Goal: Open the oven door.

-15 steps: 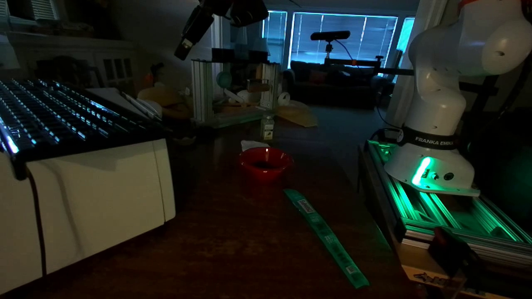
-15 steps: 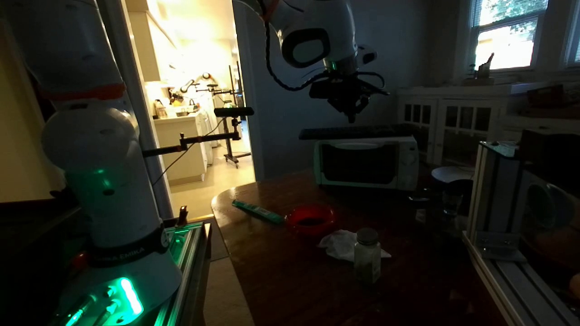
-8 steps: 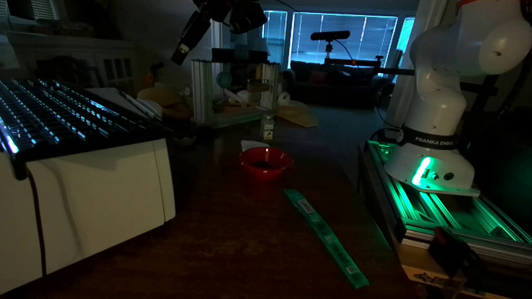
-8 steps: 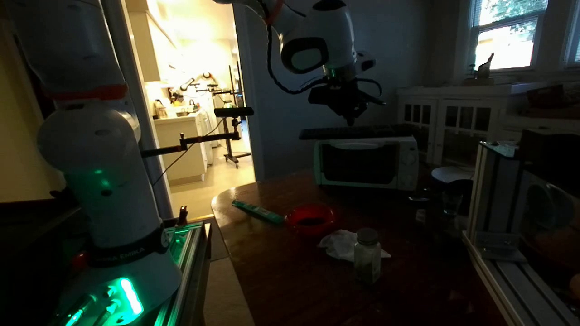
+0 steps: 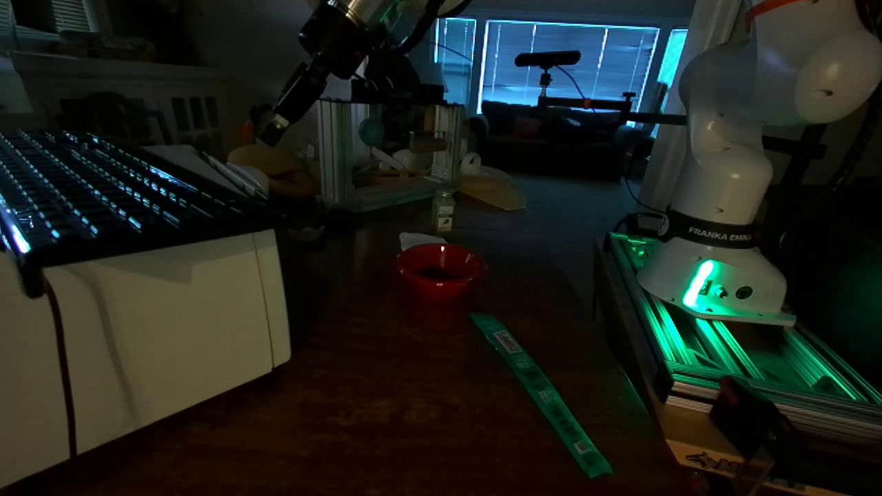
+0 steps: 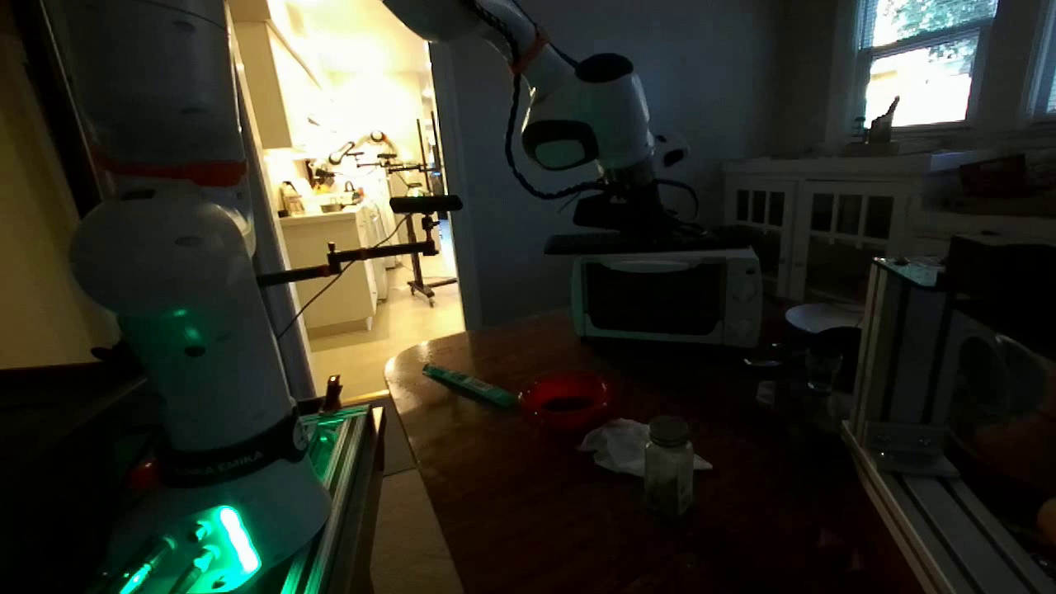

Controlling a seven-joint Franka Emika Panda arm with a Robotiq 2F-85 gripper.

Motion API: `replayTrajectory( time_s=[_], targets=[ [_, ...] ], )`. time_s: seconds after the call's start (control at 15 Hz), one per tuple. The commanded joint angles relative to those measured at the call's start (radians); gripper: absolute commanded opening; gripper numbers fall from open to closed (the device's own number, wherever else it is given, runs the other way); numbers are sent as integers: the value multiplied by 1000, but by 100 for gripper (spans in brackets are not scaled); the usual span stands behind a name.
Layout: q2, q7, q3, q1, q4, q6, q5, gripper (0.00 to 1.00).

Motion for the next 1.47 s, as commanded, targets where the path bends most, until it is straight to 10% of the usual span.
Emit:
replayTrajectory(
  time_s=[0.0,0.67,1.4],
  targets=[
    [80,-150,23,-12,83,26,157,0],
    [191,-319,25,-9,183,16,269,0],
    [175,-152,-31,11,144,1,43,0]
  ],
)
